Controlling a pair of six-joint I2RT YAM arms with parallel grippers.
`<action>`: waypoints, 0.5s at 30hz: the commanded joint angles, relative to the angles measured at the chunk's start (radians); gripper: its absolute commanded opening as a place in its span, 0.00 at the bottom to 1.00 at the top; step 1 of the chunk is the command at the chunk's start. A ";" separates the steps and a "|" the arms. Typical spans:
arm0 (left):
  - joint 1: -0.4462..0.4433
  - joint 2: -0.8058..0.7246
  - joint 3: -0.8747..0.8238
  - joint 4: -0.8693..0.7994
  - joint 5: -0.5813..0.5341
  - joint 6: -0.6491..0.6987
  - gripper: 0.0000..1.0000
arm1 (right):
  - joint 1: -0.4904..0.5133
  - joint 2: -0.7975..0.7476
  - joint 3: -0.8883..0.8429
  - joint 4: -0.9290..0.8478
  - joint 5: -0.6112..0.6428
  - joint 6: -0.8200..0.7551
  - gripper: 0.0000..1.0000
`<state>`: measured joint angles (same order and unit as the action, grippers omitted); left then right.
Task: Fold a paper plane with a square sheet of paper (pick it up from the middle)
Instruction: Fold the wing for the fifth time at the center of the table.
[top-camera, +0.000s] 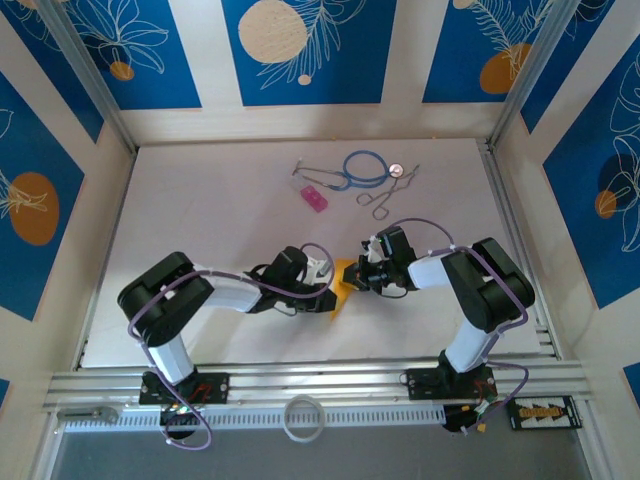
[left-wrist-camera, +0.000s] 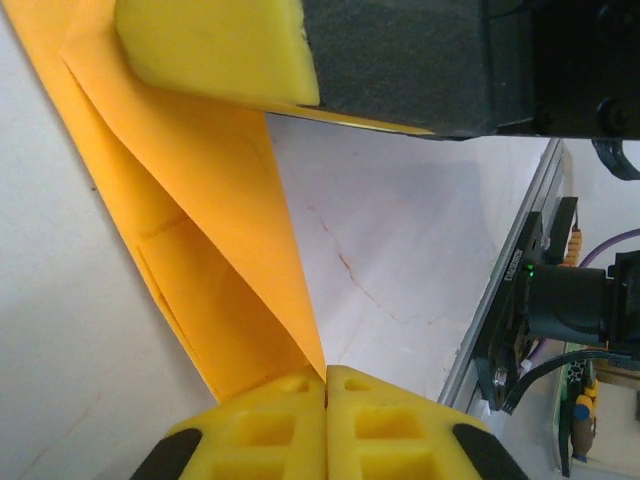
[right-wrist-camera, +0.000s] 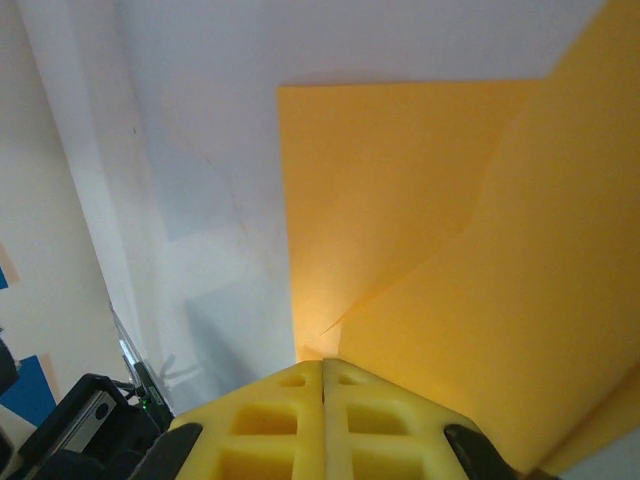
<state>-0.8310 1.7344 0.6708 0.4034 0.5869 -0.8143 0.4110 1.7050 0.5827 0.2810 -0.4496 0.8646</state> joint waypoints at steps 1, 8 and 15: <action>0.007 -0.005 -0.030 -0.015 0.061 -0.006 0.04 | -0.003 0.021 0.001 -0.050 0.024 -0.020 0.04; 0.003 0.034 -0.060 -0.021 0.089 -0.009 0.00 | 0.004 0.018 0.002 -0.078 0.042 -0.027 0.04; -0.014 0.053 -0.063 -0.055 0.091 0.000 0.00 | 0.008 0.011 0.003 -0.100 0.058 -0.029 0.04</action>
<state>-0.8364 1.7660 0.6289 0.4080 0.6258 -0.8146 0.4156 1.7046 0.5869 0.2657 -0.4496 0.8600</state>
